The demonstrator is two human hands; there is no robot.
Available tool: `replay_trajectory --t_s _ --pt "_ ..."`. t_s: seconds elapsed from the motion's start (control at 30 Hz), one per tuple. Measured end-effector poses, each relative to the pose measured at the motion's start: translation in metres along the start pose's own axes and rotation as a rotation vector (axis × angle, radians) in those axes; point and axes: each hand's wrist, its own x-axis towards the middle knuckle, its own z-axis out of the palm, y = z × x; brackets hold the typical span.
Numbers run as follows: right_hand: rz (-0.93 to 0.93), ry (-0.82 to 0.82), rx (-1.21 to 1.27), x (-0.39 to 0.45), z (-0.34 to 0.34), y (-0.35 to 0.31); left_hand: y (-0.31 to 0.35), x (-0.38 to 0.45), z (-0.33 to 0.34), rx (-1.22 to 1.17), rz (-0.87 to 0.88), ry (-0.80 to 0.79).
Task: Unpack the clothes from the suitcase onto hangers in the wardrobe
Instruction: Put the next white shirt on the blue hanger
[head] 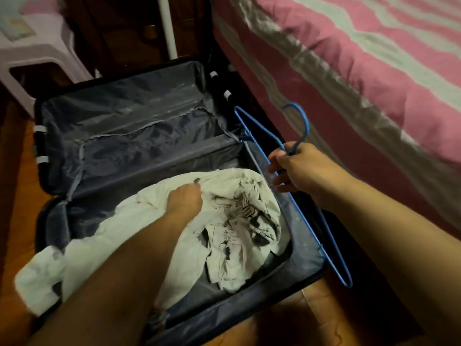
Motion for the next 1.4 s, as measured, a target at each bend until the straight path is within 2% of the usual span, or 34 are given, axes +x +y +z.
replay_trajectory --t_s 0.07,0.13,0.2,0.27,0.3,0.37,0.4,0.43,0.5,0.53,0.6,0.7,0.77,0.9,0.97,1.03,1.07,1.2,1.23,1.27,1.3,1.33,1.4 --pt "-0.015 0.033 0.012 -0.001 -0.004 -0.005 -0.003 -0.009 -0.045 -0.298 -0.030 0.122" --pt "-0.011 0.059 0.046 0.000 -0.007 -0.008 -0.018 -0.025 -0.105 -0.493 0.041 0.287" --pt "-0.006 0.068 0.045 0.002 -0.005 -0.010 -0.049 -0.054 -0.167 -0.497 0.195 0.305" --pt "-0.013 0.053 0.032 0.005 -0.001 -0.013 -0.101 -0.074 -0.201 -0.195 0.248 0.091" --pt "-0.012 0.037 0.030 0.006 0.002 -0.013 -0.127 -0.077 -0.205 0.056 0.188 -0.063" --pt "-0.014 0.004 0.026 0.008 0.008 -0.017 -0.176 -0.083 -0.193 0.505 -0.067 -0.330" --pt "-0.020 -0.009 0.016 0.009 0.012 -0.018 -0.191 -0.082 -0.179 0.607 -0.174 -0.425" --pt "-0.031 -0.018 0.007 0.009 0.016 -0.020 -0.194 -0.083 -0.168 0.594 -0.221 -0.445" --pt "-0.047 -0.014 -0.004 0.010 0.020 -0.024 -0.170 -0.088 -0.146 0.402 -0.191 -0.303" --pt "-0.055 -0.012 -0.005 0.011 0.023 -0.025 -0.153 -0.088 -0.134 0.237 -0.104 -0.210" --pt "-0.064 -0.012 -0.016 0.009 0.027 -0.024 -0.124 -0.091 -0.100 0.019 0.068 -0.184" --pt "-0.050 -0.029 -0.050 0.005 0.032 -0.022 -0.102 -0.102 -0.043 0.165 0.107 -0.291" --pt "-0.041 -0.046 -0.086 0.003 0.033 -0.017 -0.109 -0.104 -0.020 0.280 0.085 -0.220" --pt "-0.043 -0.057 -0.129 0.001 0.034 -0.014 -0.137 -0.103 -0.007 0.397 0.172 -0.111" --pt "-0.036 -0.056 -0.131 0.000 0.033 -0.014 -0.146 -0.104 -0.013 0.399 0.178 -0.148" --pt "-0.029 -0.042 -0.116 0.001 0.030 -0.015 -0.150 -0.102 -0.020 0.527 0.178 -0.181" --pt "-0.025 -0.033 -0.104 0.002 0.028 -0.014 -0.150 -0.102 -0.023 0.576 0.145 -0.238" --pt "-0.022 -0.001 -0.057 0.000 0.018 -0.013 -0.099 -0.100 -0.045 0.783 -0.069 -0.699" --pt "-0.021 0.004 -0.047 -0.001 0.016 -0.011 -0.077 -0.097 -0.050 0.854 -0.108 -0.735" --pt "-0.012 0.012 -0.039 -0.003 0.012 -0.008 -0.050 -0.093 -0.053 0.926 -0.059 -0.748" --pt "-0.005 0.021 -0.027 -0.005 0.009 -0.003 -0.026 -0.085 -0.051 0.937 0.033 -0.712" --pt "0.004 0.038 -0.013 -0.006 0.003 0.003 0.000 -0.074 -0.044 0.839 0.143 -0.640" --pt "0.031 0.055 0.004 -0.009 -0.003 0.012 0.036 -0.056 -0.021 0.381 0.225 -0.470"
